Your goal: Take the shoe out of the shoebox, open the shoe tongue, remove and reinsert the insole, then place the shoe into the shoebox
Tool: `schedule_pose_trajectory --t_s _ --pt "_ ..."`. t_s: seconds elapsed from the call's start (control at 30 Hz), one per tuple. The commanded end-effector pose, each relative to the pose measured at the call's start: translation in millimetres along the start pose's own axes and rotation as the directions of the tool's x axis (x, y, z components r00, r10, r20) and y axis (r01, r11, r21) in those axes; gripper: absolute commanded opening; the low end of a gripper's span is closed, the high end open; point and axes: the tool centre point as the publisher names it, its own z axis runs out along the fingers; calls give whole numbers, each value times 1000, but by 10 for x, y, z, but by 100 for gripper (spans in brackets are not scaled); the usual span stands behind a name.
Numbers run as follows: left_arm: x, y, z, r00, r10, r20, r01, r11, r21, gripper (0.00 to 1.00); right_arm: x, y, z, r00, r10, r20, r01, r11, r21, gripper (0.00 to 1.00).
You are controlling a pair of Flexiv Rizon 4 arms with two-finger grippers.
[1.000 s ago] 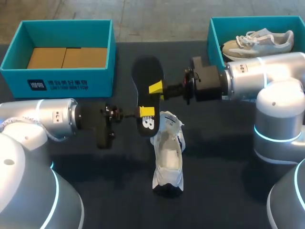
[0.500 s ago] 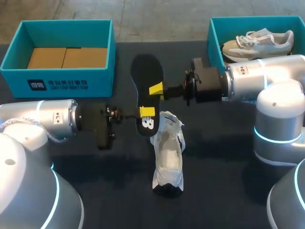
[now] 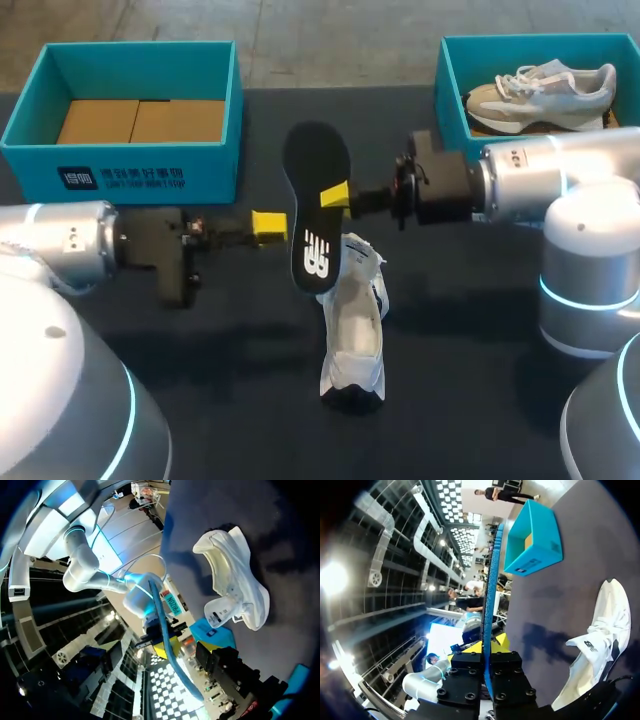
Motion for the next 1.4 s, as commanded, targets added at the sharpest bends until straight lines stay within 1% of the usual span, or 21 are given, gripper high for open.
schedule_pose_trajectory --t_s 0.03,0.07,0.17,0.23,0.27,0.3,0.83,0.9,1.0,1.1,1.13,1.2,1.23,1.3,1.4 --pt "-119 26 -355 997 -21 -73 24 999 34 100 -39 -19 8 1000 2 7 -2 1000 0 0" --pt "-119 44 -395 996 -38 -76 41 998 42 100 -45 -18 11 1000 1 7 -1 1000 0 0" --pt "-142 97 -493 986 -71 -151 85 992 92 100 -74 -15 20 1000 -2 11 2 1000 -1 0" --pt "-147 118 -536 957 -61 -283 114 978 172 100 -94 -13 34 1000 7 27 -6 1000 -11 0" --pt "-158 126 -564 944 -24 -328 101 970 219 100 -104 -11 38 999 10 37 -9 1000 -13 0" --pt "-207 147 -603 936 40 -351 59 962 266 100 -106 -13 42 999 9 40 -8 1000 -26 0" --pt "-207 147 -603 936 40 -351 59 962 266 100 -106 -13 42 999 9 40 -8 1000 -26 0" --pt "-234 233 -530 893 -13 -449 125 967 222 100 -106 -13 42 999 9 40 -8 1000 -26 0" --pt "-285 412 -476 831 -114 -545 231 961 151 100 -106 -13 42 999 9 40 -8 1000 -26 0" --pt "-372 576 -394 770 -157 -618 290 949 121 100 -106 -13 42 999 9 40 -8 1000 -26 0" --pt "-428 616 -356 766 -145 -626 280 952 122 100 -106 -13 42 999 9 40 -8 1000 -26 0" --pt "-514 685 -260 719 -140 -681 289 951 109 100 -106 -13 42 999 9 40 -8 1000 -26 0" --pt "-545 720 -216 711 -148 -687 313 942 122 100 -106 -13 42 999 9 40 -8 1000 -26 0" --pt "-580 781 -108 653 -144 -744 343 931 121 100 -106 -13 42 999 9 40 -8 1000 -26 0" --pt "-611 823 15 585 -93 -806 372 913 165 100 -106 -13 42 999 9 40 -8 1000 -26 0"
